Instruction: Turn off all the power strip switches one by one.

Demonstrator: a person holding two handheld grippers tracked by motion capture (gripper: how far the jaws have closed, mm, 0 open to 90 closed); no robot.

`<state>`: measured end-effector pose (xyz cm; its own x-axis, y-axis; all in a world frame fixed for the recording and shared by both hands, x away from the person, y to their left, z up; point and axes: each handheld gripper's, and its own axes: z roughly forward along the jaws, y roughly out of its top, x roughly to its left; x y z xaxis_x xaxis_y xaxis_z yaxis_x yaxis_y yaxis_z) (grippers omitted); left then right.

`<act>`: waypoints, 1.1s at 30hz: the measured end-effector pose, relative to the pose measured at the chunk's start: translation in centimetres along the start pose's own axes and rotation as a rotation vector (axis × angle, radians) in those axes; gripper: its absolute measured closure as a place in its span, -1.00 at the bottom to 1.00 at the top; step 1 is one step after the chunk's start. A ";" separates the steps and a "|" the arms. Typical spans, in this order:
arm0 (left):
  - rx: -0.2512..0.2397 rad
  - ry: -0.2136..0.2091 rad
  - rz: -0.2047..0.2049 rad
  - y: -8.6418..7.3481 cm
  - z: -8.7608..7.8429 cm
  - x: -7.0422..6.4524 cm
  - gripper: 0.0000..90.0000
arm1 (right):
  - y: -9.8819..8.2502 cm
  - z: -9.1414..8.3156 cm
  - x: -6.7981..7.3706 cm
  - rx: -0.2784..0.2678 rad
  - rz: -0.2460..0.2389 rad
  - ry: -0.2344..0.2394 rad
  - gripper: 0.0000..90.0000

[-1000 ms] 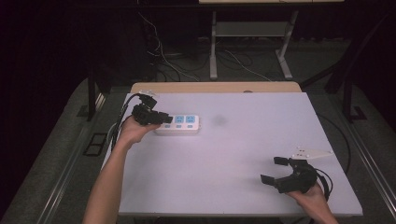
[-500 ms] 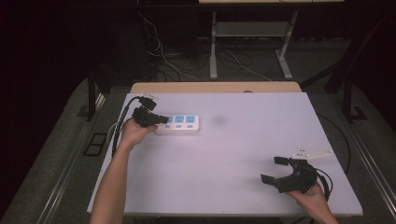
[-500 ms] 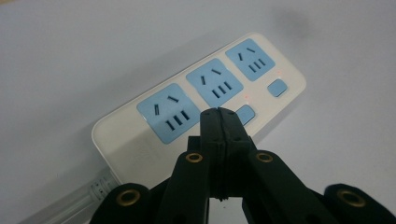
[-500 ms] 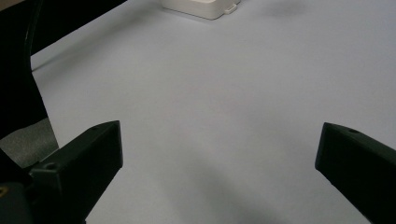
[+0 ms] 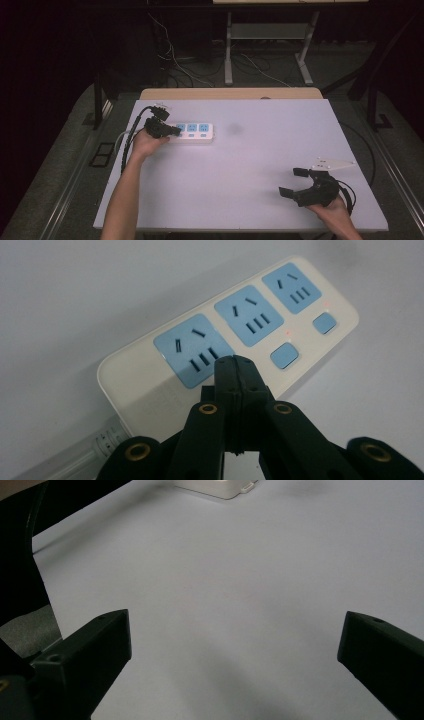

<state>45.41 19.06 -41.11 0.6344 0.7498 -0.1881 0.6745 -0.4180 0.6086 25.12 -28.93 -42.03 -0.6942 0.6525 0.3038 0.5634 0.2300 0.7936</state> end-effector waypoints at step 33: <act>-0.032 0.009 -0.098 -0.6 0.1 0.0 0.99 | 0.1 -0.2 -0.1 -0.002 -0.012 -0.008 -0.99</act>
<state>45.04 19.21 -41.52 0.5626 0.7908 -0.2411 0.7204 -0.3258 0.6123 25.14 -29.10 -41.91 -0.6971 0.6558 0.2898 0.5543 0.2366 0.7980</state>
